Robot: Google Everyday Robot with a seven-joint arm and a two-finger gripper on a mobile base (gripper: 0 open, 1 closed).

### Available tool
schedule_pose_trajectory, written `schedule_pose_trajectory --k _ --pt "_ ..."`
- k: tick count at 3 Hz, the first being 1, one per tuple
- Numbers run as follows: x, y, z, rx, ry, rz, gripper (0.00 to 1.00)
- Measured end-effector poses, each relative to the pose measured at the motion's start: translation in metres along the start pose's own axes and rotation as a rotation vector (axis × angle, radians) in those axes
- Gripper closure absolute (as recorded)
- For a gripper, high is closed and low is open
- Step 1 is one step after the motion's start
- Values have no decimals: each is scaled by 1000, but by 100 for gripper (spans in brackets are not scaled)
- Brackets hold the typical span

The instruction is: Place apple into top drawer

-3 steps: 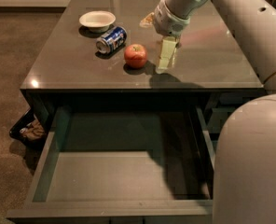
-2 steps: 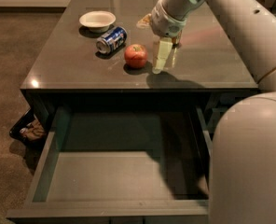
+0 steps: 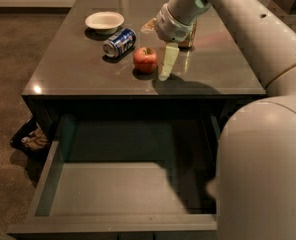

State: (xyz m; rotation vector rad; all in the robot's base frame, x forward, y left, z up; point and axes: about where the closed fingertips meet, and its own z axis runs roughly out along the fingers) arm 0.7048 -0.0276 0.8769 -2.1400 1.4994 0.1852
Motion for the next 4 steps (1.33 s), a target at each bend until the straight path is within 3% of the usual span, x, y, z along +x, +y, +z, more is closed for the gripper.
schedule_pose_trajectory --k 2,4 --pt "-25 -8 19 -59 -52 -59 0" --pt "-12 -8 32 -68 -50 -23 0"
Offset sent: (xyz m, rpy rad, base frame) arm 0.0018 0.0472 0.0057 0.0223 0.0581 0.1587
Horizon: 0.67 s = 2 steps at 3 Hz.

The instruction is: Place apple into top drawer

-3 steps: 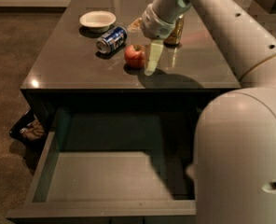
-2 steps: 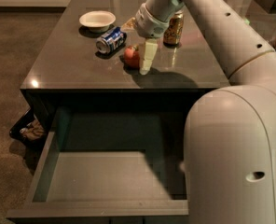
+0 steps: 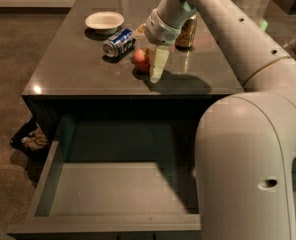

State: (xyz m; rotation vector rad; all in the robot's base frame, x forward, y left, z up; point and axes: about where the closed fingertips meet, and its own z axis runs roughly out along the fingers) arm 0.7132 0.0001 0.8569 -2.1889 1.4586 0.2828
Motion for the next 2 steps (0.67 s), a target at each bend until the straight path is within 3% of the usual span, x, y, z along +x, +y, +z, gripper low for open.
schedule_pose_trajectory --k 1,2 --pt "0 0 0 0 0 0 17" --pt "0 0 0 0 0 0 49"
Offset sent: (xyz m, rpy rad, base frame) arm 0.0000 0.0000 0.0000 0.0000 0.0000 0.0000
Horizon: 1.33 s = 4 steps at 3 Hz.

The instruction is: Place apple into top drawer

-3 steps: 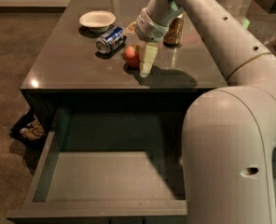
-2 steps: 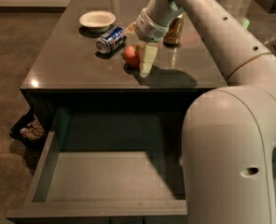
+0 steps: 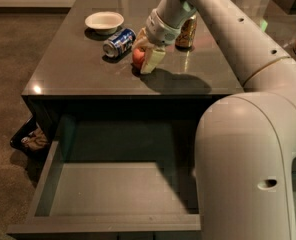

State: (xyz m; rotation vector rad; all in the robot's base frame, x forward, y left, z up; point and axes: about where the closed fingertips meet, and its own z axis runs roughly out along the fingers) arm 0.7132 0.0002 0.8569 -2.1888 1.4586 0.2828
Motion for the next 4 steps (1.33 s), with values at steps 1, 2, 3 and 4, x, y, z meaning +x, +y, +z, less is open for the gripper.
schedule_pose_trajectory --k 1,2,3,4 --pt "0 0 0 0 0 0 71" --pt "0 0 0 0 0 0 100" --pt "0 0 0 0 0 0 100" --pt "-16 4 -15 27 -76 -61 100"
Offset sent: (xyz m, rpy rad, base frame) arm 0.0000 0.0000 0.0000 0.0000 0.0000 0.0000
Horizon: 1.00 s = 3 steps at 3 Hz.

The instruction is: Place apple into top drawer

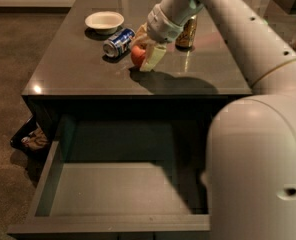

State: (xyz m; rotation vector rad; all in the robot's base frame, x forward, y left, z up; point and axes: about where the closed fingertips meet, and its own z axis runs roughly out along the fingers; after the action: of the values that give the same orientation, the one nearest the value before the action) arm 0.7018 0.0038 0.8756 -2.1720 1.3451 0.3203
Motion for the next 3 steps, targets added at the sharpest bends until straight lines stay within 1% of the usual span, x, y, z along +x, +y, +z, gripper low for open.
schedule_pose_trajectory --k 1,2,3 --pt "-22 14 -26 24 -41 -60 100" --pt "-48 51 -69 100 -22 -91 100" --pt "-61 92 -101 188 11 -62 100"
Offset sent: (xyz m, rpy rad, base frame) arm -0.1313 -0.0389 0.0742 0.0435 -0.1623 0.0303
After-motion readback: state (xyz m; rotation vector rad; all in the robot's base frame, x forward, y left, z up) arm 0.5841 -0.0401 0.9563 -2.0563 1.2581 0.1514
